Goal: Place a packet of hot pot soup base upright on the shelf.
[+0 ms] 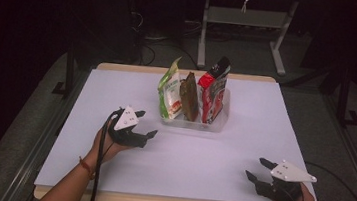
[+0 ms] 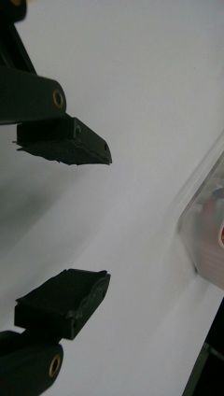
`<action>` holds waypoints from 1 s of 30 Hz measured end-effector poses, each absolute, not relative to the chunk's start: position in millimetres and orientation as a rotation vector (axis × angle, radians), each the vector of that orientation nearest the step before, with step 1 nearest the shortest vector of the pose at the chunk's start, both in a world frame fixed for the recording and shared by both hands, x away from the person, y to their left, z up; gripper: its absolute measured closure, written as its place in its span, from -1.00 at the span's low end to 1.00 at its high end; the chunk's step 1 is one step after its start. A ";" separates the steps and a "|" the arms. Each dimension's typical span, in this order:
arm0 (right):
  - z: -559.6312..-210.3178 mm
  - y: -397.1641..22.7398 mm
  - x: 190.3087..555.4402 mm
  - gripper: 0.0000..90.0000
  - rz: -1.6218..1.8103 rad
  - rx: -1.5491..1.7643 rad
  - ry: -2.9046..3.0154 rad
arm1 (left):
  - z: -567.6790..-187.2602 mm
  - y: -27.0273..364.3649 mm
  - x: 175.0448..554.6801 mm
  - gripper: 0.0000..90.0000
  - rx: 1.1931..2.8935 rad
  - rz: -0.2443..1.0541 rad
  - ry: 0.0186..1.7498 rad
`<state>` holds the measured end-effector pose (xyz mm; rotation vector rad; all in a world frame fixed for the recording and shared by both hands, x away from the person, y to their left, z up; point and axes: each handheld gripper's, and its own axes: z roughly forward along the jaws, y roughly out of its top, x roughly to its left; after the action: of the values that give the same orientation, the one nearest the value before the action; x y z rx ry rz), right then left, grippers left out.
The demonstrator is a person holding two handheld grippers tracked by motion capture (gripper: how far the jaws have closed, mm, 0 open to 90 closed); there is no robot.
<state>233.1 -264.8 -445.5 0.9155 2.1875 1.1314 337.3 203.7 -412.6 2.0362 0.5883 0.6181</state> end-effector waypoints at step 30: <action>-443.0 -271.2 235.1 -0.33 1.126 0.912 2.126 | -417.7 278.1 297.8 -0.60 2.034 0.647 0.662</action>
<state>235.1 -271.2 -443.0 0.9124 2.1257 1.1258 297.8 278.1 -417.7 2.0343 0.6618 0.6470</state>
